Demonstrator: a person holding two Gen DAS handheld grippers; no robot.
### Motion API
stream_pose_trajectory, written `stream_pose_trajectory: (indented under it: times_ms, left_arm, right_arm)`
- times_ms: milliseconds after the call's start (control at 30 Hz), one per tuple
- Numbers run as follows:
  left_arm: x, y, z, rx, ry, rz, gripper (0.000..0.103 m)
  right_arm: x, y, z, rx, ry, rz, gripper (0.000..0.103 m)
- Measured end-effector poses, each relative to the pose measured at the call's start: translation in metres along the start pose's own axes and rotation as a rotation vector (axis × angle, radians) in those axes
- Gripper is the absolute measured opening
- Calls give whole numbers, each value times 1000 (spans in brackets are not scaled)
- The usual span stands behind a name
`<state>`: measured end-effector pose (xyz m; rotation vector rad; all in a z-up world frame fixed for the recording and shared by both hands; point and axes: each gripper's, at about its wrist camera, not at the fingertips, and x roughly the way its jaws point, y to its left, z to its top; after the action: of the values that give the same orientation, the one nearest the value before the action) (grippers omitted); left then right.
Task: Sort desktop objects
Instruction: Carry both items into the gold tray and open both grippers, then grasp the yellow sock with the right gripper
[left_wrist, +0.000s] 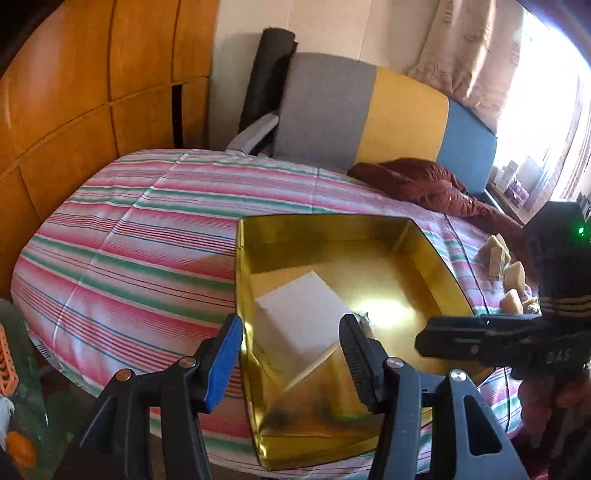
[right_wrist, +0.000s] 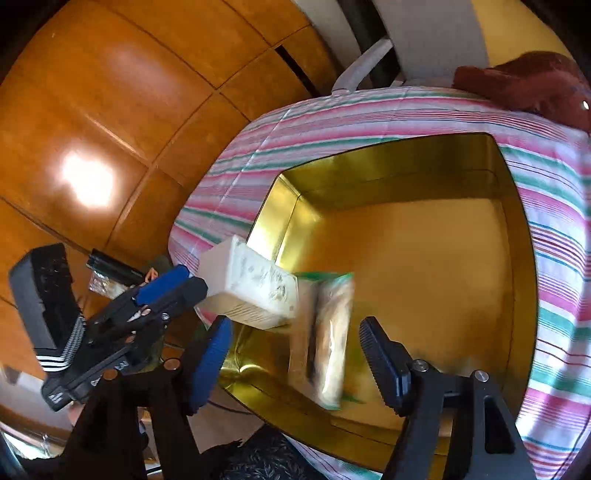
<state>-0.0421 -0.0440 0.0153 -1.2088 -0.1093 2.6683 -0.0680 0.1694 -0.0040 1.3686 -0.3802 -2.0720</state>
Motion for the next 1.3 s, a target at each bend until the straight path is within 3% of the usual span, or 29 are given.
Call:
stream_pose_trajectory:
  times_ms: [200, 300, 467, 667, 733, 800, 933, 1100, 1300]
  left_arm:
    - [-20, 4, -4, -29, -69, 35, 55]
    - [-22, 1, -5, -29, -71, 41, 54]
    - [-33, -4, -6, -44, -100, 10, 55]
    - [-42, -24, -7, 31, -115, -14, 56]
    - [-44, -33, -9, 64, -116, -40, 57]
    - [-46, -44, -11, 95, -122, -83, 65]
    - [-48, -65, -14, 146, -111, -189, 77]
    - [-50, -93, -16, 197, -89, -245, 80]
    - [-45, -133, -14, 264, -47, -339, 85]
  right_arm:
    - [-3, 16, -16, -64, -15, -89, 74]
    - [-16, 23, -26, -109, -52, -148, 80]
    - [-45, 33, -47, -198, -174, -280, 95]
    - [-85, 27, -66, -220, -335, -461, 103]
    - [-97, 22, -73, -206, -389, -526, 103]
    - [-106, 14, -76, -173, -403, -556, 103]
    - [-127, -21, -88, -27, -401, -520, 101]
    - [-163, -71, -114, 167, -378, -465, 78]
    - [-219, -111, -151, 246, -359, -605, 74]
